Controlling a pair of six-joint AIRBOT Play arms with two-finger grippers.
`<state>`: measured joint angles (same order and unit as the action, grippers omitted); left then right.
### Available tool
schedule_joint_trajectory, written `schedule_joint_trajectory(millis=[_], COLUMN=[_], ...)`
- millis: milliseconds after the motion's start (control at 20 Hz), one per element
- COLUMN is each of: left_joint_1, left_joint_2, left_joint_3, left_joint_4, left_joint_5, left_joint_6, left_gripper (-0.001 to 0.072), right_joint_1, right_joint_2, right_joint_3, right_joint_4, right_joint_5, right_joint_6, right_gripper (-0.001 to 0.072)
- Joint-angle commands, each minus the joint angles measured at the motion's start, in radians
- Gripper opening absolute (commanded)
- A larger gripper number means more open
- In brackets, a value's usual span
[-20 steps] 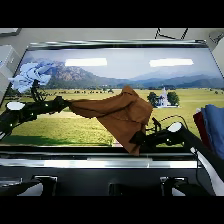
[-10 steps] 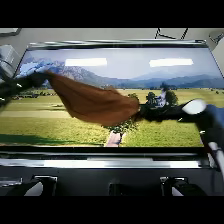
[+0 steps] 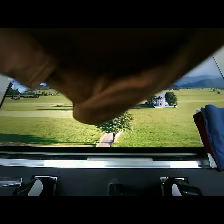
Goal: Fold the clothes and pants, and hang the long-sleeved shirts on hangers.
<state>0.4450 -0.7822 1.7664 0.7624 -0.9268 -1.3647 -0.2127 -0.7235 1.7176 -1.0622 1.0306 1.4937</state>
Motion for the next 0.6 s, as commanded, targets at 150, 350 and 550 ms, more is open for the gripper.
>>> schedule_joint_trajectory(millis=[150,350,550], left_joint_1=[0.021,0.017,-0.158], left_joint_2=[0.052,0.034,-0.049], left_joint_3=[0.010,-0.335,-0.769], left_joint_4=[0.186,0.138,0.024], left_joint_5=[-0.286,-0.392,0.055], left_joint_6=[-0.139,-0.134,-0.068], left_gripper=[0.0024,0.0024,0.0024], right_joint_1=[-0.014,-0.013,-0.013], right_joint_2=[-0.031,-0.238,-0.486], right_joint_3=[0.043,-0.085,-0.329], right_joint_4=[-0.121,-0.062,0.105], right_joint_5=[0.166,0.435,0.126], right_joint_6=[0.021,0.012,-0.012], right_gripper=[0.0039,0.0039,0.0040])
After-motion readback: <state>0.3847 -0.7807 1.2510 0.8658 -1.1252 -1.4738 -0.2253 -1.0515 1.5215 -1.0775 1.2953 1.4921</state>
